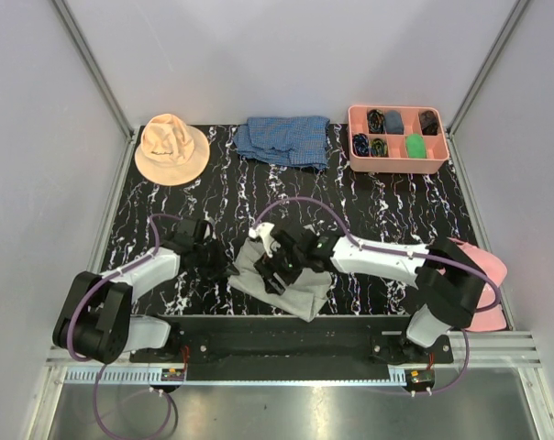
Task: Fold the napkin, place the utensils inside, and roll it up
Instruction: Roll the napkin with the utensil
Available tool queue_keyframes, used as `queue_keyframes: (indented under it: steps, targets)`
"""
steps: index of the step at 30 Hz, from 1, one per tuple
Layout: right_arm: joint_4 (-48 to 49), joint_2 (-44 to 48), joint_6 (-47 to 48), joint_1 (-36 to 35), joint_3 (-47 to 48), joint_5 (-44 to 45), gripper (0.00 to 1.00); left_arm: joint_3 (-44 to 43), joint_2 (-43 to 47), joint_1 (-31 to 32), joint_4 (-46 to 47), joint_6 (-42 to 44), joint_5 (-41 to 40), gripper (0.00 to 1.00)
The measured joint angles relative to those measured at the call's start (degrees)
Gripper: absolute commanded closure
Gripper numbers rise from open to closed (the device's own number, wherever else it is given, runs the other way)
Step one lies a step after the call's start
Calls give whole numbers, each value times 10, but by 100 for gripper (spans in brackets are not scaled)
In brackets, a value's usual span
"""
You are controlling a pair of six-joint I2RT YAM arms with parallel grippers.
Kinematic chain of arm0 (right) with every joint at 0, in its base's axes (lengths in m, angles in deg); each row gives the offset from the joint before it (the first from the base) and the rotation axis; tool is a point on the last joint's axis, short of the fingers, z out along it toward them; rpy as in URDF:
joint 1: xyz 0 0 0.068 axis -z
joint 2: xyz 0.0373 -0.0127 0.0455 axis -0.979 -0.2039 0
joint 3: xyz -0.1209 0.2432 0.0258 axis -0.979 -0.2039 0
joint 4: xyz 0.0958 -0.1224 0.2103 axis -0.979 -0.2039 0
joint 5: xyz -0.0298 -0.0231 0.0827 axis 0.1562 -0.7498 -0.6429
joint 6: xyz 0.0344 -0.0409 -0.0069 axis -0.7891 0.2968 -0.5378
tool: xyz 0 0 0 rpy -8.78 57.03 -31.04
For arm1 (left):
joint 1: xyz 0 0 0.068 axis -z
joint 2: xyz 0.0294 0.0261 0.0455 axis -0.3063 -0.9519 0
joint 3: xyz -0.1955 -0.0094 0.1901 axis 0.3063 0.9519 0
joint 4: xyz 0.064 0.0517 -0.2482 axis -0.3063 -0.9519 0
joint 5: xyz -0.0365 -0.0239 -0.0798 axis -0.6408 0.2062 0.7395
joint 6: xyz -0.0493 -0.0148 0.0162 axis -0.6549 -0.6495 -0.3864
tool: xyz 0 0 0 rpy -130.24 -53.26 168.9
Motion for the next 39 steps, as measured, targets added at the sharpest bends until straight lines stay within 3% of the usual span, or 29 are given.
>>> queue_keyframes:
  steps: [7,20,26,32,33,36,37,39]
  targets:
    - [39,-30,3,-56,-37,86,27,-9,-6,0,-12,4,0,100]
    - [68,-36,11,-110,-37,135,32,-10,-9,0,-14,5,0,100]
    - [68,-47,15,-132,-37,150,44,-10,-9,0,-14,8,0,100]
    - [74,-76,20,-132,-32,157,50,-10,-9,0,-14,11,0,99]
    - [72,-81,20,-132,-28,160,56,-10,-9,0,-14,13,0,97]
    - [67,-94,23,-132,-12,166,65,-14,-8,0,-17,19,-1,78]
    - [67,-99,24,-132,-7,166,74,-17,-7,0,-17,22,-2,64]
    - [67,-107,28,-132,3,165,81,-22,-5,0,-19,28,-3,49]
